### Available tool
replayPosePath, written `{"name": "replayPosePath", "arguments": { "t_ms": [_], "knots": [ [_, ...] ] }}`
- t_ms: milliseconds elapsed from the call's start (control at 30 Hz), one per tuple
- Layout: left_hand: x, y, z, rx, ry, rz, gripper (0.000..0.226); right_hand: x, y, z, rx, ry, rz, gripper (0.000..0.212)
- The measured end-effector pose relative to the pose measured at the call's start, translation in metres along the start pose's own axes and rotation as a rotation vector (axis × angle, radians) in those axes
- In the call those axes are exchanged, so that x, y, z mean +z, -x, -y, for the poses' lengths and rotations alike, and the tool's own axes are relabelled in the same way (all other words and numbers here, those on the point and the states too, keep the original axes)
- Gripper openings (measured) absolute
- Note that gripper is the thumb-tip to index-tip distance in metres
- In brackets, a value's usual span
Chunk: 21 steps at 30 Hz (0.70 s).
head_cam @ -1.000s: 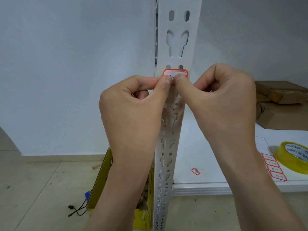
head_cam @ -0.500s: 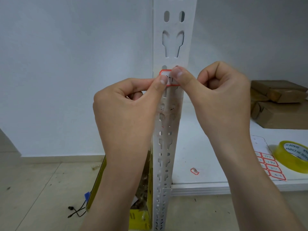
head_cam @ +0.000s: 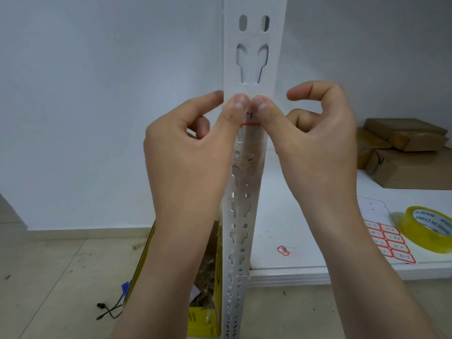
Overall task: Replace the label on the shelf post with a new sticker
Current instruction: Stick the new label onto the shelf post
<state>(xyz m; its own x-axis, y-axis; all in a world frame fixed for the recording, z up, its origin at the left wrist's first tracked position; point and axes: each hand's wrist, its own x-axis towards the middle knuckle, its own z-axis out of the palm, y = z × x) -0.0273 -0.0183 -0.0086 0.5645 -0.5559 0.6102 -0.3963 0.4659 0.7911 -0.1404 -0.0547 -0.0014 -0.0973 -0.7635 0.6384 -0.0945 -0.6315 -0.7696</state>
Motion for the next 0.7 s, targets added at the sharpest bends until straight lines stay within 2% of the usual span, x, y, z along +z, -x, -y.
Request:
{"name": "replayPosePath", "arguments": {
  "t_ms": [233, 433, 700],
  "knots": [
    [0.003, -0.006, 0.005, 0.043, -0.033, 0.005, 0.031, 0.002, 0.0, -0.004, -0.032, -0.033, 0.011, 0.034],
    [0.003, -0.007, 0.009, 0.027, 0.049, 0.02, 0.031, -0.003, -0.004, -0.012, -0.068, -0.083, 0.052, 0.032],
    [0.001, -0.006, 0.014, 0.026, 0.1, 0.062, 0.029, -0.006, -0.003, -0.02, -0.017, -0.135, 0.103, 0.027]
  ]
}}
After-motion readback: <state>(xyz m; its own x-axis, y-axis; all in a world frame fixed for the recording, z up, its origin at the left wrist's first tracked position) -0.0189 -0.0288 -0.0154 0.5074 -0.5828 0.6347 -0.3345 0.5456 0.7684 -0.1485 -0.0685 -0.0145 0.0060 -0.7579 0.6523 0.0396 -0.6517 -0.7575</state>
